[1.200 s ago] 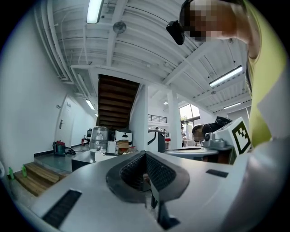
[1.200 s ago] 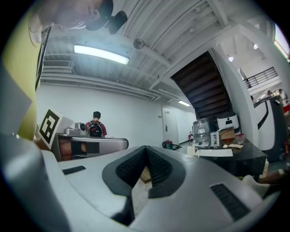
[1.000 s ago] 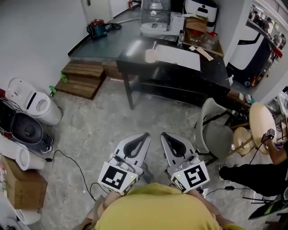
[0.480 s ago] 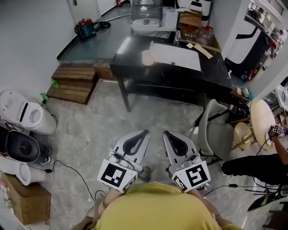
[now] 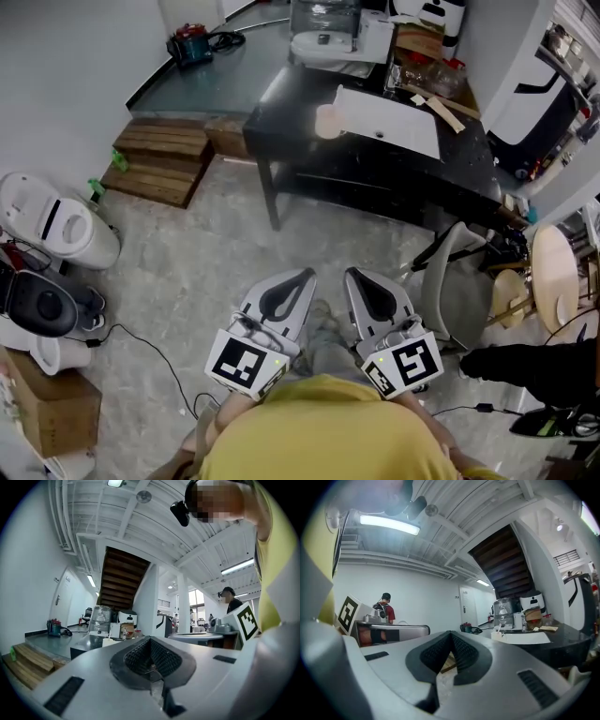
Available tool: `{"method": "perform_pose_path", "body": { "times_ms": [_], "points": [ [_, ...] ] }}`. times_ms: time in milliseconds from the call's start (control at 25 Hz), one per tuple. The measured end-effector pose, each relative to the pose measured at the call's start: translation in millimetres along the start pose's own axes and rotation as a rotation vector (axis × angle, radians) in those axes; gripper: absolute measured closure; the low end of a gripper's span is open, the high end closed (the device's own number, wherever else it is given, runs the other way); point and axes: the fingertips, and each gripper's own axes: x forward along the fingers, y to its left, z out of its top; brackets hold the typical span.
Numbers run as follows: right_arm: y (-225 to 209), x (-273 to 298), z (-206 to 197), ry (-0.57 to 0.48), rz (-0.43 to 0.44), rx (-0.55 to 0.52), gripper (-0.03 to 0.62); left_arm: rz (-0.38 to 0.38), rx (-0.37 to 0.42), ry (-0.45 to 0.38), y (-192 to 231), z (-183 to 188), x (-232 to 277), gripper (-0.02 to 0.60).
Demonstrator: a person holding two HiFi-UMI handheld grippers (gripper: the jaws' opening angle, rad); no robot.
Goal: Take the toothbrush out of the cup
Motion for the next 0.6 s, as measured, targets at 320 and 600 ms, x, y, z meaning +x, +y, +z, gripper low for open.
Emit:
{"method": "perform_pose_path", "body": {
  "times_ms": [320, 600],
  "points": [
    [-34, 50, 9, -0.005, 0.037, -0.017, 0.577, 0.041, 0.004, -0.012, 47, 7, 40, 0.574],
    [-80, 93, 15, -0.006, 0.038, -0.029, 0.577, 0.057, 0.014, -0.036, 87, 19, 89, 0.574]
  ]
}}
